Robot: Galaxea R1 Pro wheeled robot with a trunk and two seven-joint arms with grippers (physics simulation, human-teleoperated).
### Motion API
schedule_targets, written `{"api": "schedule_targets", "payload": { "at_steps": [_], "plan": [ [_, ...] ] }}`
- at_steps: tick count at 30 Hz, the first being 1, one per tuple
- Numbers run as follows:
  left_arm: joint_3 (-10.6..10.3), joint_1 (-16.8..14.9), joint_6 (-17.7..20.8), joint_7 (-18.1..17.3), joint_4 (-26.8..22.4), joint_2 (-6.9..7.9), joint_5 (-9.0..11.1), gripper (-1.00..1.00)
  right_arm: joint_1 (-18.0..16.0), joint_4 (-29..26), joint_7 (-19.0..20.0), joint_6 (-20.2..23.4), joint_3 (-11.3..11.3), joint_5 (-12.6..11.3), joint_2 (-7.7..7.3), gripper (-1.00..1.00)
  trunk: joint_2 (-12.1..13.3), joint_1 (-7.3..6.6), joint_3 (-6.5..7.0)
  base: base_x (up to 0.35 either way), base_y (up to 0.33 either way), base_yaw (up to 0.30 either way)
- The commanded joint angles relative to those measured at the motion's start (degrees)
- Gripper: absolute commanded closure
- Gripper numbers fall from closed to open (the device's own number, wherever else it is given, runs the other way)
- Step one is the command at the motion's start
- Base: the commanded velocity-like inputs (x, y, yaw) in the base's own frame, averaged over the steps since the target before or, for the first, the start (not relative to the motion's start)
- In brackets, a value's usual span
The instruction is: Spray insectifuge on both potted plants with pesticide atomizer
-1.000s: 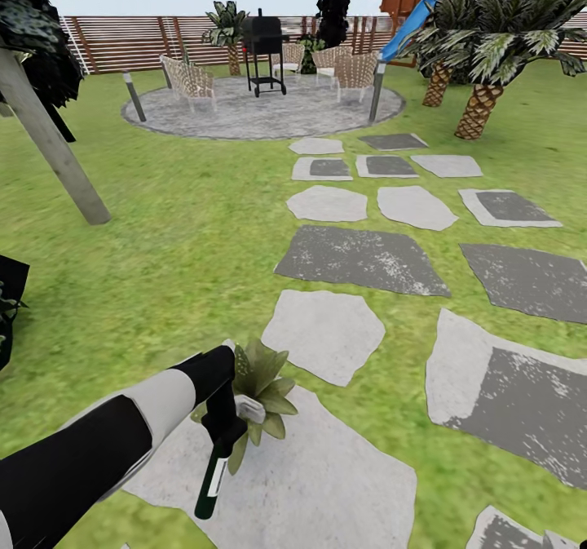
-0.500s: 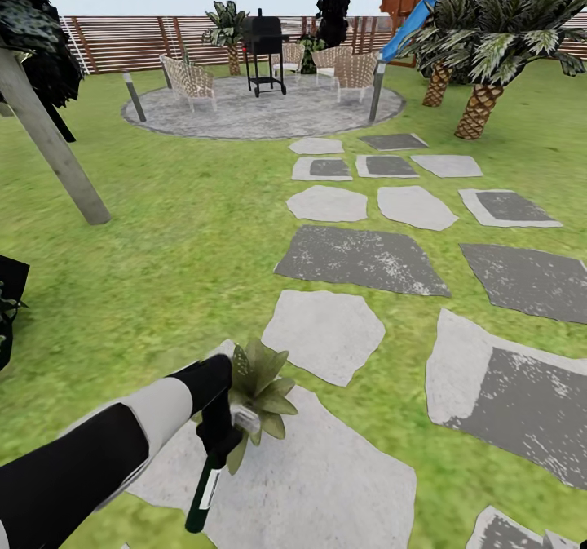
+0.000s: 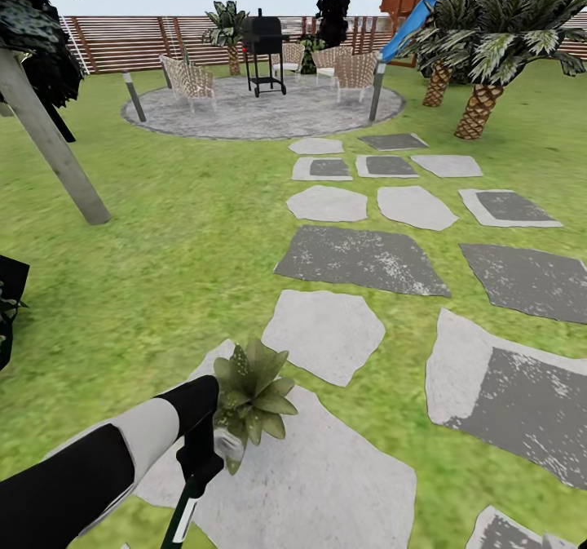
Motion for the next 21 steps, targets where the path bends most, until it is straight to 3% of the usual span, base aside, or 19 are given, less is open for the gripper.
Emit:
{"api": "schedule_targets", "payload": {
  "at_steps": [1, 14, 21],
  "plan": [
    [0.15, -0.03, 0.27, -0.5, -0.09, 0.03, -0.62, 1.0, -0.05, 0.29, 0.6, 0.14, -0.07, 0.55, 0.0, -1.0, -0.02, -0.01, -0.04, 0.0, 0.0, 0.0],
    [0.14, -0.25, 0.27, -0.59, -0.02, -0.29, -0.57, 1.0, -0.05, 0.54, 0.69, 0.14, -0.07, 0.54, -0.08, -1.0, -0.02, -0.01, -0.04, 0.0, 0.0, 0.0],
    [0.28, -2.23, 0.29, -0.67, -0.02, -0.22, -0.57, 1.0, -0.04, 0.55, 0.6, 0.14, -0.07, 0.54, -0.08, -1.0, -0.02, -0.01, -0.04, 0.0, 0.0, 0.0]
  ]
}}
